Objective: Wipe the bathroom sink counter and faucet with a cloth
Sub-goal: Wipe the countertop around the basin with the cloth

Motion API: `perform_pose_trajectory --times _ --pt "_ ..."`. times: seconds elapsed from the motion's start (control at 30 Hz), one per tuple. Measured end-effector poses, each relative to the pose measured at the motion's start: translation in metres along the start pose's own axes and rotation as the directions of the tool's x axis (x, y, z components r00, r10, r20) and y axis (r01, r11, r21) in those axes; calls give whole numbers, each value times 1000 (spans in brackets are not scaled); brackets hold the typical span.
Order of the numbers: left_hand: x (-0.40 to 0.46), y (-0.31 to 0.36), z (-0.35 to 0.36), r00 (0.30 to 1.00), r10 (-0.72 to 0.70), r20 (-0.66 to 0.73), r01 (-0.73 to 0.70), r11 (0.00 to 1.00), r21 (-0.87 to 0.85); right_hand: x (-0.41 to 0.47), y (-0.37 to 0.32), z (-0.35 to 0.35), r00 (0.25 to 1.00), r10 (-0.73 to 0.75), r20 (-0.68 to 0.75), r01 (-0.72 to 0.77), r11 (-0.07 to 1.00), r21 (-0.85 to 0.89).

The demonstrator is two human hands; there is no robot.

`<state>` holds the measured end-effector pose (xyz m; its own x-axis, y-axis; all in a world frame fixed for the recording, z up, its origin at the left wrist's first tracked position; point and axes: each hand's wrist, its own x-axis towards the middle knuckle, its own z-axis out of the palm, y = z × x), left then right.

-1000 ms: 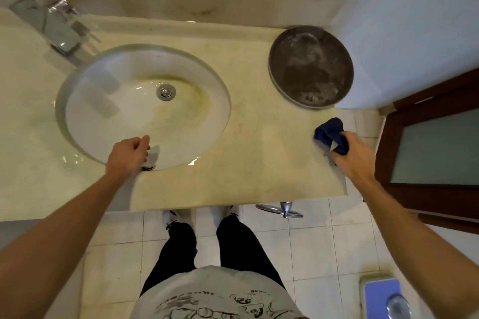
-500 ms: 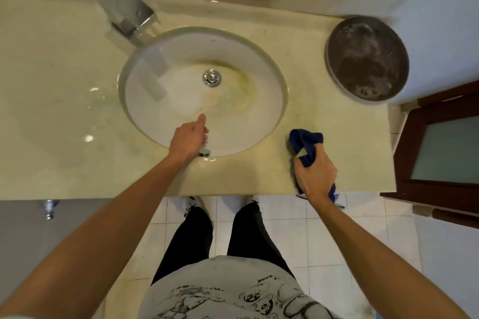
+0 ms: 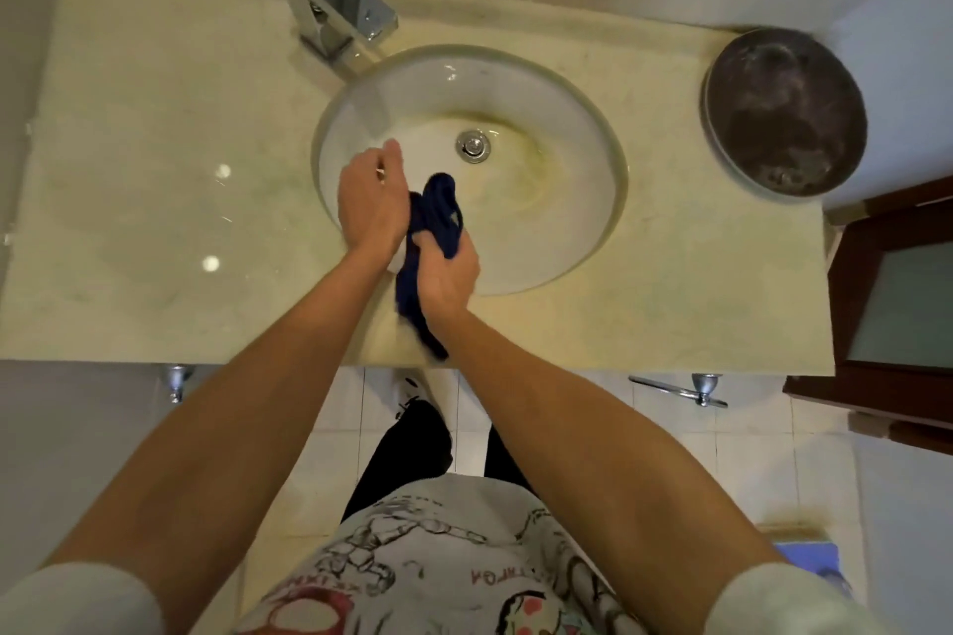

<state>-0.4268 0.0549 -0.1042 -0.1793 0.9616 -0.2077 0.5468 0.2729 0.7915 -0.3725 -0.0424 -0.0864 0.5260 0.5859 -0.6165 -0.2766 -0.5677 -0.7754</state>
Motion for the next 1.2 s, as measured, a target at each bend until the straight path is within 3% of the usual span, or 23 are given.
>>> perform_pose_trajectory --times 0.1,0.2,0.3,0.37,0.43,0.53,0.67,0.77,0.87,0.97,1.1,1.2 --pt "5 3 -10 991 -12 -136 -4 993 -116 16 -39 -3 989 141 47 -148 960 239" --pt "-5 4 -5 994 23 -109 -34 994 -101 39 -79 -61 999 -28 -21 32 971 237" --pt "-29 -6 16 996 71 50 -71 997 -2 65 -109 -150 955 -261 -142 269 963 35" --pt "-48 -20 30 982 105 154 -119 990 80 77 -117 -202 913 -357 -199 326 930 -173" --pt "-62 -34 38 971 101 218 -136 978 156 88 -113 -243 889 -393 -237 281 874 -396" --pt "-70 -44 44 972 120 203 -167 957 236 101 -89 -280 861 -455 -229 193 708 -679" --pt "-69 -40 46 982 98 160 -135 961 241 94 -43 -258 889 -417 -188 124 616 -778" --pt "-70 -37 45 985 98 140 -129 964 233 76 -17 -203 871 -455 -184 212 688 -694" --pt "-71 -37 44 987 90 134 -119 966 230 72 -20 -156 945 -323 45 292 777 -558" --pt "-71 -37 43 988 82 132 -113 964 241 68 -56 -134 955 -164 248 226 942 -248" --pt "-73 -37 45 988 72 139 -110 951 288 64 -103 -162 931 -148 334 180 981 -69" --pt "-74 -36 47 990 54 132 -95 942 323 76 -123 -208 894 -258 367 323 937 -129"
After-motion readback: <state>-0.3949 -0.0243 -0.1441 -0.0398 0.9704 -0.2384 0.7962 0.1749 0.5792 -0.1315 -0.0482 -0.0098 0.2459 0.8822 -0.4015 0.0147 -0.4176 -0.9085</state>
